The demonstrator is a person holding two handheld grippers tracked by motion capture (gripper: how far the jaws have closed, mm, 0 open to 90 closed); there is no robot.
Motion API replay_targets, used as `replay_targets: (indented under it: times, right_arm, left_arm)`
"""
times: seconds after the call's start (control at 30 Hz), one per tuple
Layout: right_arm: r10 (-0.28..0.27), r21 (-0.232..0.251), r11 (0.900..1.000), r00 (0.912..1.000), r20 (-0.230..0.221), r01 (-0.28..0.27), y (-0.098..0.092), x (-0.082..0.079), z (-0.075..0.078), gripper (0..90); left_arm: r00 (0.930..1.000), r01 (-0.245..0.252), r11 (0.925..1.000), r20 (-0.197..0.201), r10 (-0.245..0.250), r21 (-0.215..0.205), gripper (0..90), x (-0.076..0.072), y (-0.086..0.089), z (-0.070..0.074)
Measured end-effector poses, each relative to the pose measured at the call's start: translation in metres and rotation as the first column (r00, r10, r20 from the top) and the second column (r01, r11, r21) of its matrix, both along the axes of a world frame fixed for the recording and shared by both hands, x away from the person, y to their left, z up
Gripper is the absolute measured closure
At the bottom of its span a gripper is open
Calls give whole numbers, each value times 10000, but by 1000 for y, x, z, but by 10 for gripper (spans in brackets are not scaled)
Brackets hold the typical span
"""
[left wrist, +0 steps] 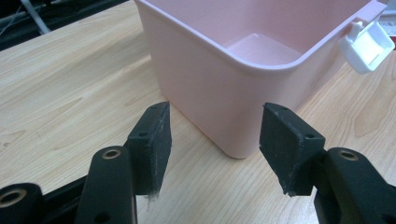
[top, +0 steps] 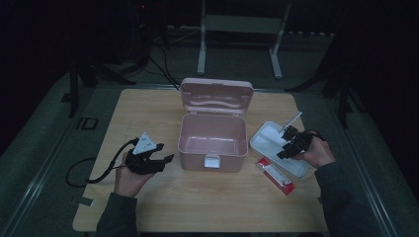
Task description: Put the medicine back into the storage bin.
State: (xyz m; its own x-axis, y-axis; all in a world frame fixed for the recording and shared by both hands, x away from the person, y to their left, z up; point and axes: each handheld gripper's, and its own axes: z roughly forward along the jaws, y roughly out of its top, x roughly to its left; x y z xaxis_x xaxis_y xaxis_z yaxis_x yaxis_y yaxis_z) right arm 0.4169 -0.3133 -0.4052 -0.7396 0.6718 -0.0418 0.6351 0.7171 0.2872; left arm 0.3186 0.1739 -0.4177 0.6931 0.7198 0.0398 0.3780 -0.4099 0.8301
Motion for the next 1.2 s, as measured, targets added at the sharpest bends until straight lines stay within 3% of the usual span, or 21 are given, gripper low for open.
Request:
replay_targets:
  times: [0.13,0.63,1.2]
  right_arm:
    - [-146,102,9998,9999,0,146,3,-7,-1,510]
    - [171,-165,9997,9998,-105,-173,21,-31,-13,511]
    - [50,-219,9997,9991,-415,-60,22,-46,-26,503]
  left_arm:
    - [10000,-8,10000,29,8,-18,436,0,0,0]
    - [10000,0,10000,-1,0,-10,436,0,1,-1]
    - [9999,93,9999,-76,-93,54,435,0,0,-3]
